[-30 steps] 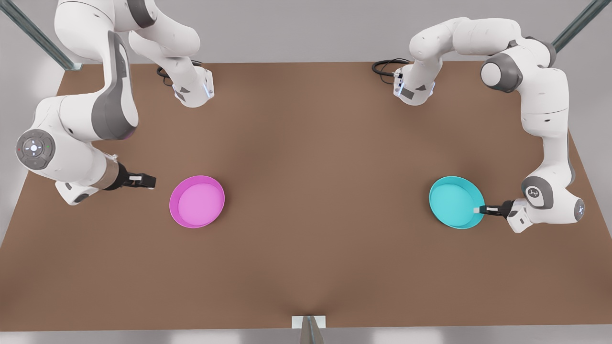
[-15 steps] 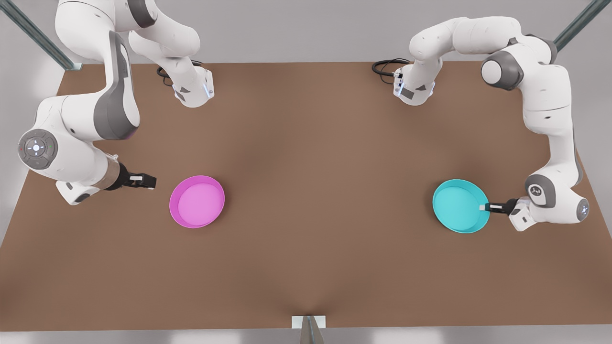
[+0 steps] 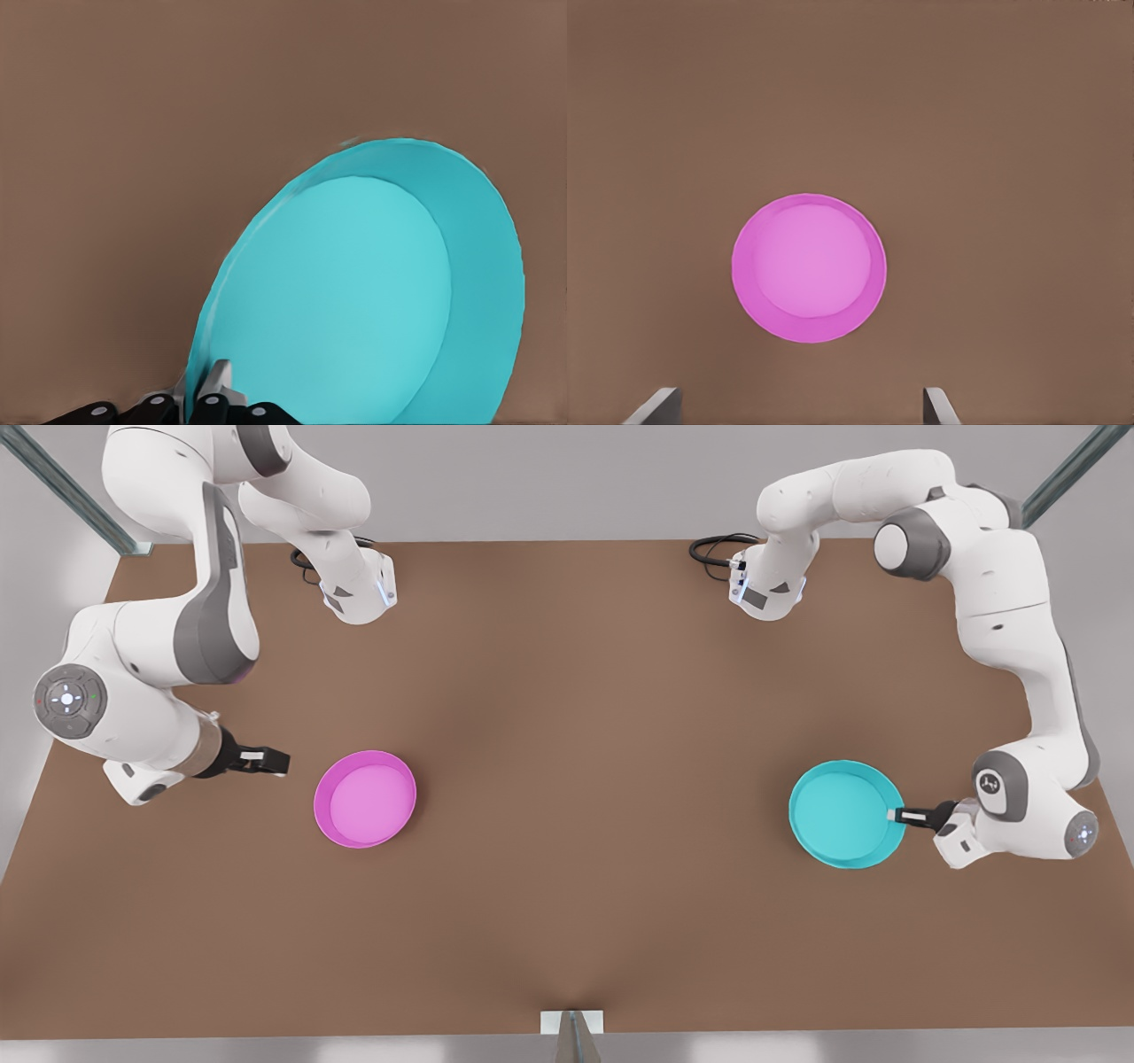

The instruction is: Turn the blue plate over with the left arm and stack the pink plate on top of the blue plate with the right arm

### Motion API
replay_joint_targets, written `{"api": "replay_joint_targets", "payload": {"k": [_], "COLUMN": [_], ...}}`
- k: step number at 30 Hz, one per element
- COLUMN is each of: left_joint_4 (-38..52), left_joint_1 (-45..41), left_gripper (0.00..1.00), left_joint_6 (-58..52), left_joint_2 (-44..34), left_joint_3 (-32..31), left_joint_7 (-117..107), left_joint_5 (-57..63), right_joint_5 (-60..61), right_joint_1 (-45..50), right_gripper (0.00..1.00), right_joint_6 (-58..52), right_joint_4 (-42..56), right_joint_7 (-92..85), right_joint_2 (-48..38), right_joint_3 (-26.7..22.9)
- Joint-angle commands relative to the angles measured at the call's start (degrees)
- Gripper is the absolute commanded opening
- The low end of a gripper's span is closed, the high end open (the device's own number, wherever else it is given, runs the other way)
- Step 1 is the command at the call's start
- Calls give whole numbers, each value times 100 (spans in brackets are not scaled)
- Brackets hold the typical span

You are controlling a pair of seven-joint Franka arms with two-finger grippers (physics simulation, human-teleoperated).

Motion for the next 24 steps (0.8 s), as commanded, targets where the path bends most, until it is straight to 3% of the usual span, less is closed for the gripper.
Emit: {"api": "replay_joint_targets", "payload": {"k": [1,6,13,24], "left_joint_4": [44,97,730,897], "left_joint_1": [-4,-22,-883,-1401], "left_gripper": [22,21,21,21], "left_joint_6": [-34,-158,-957,-1274], "left_joint_2": [1,1,1,-8], "left_joint_3": [3,-23,20,82], "left_joint_7": [-34,-148,-921,-1563], "left_joint_5": [-29,103,850,885], "right_joint_5": [-1,-1,-1,-1], "right_joint_1": [12,3,3,3], "right_gripper": [100,100,100,100], "right_joint_6": [0,0,9,9], "right_joint_4": [0,0,0,0], "right_joint_7": [2,-7,2,-16], "right_joint_2": [-1,-1,0,0], "right_joint_3": [0,0,0,0]}}
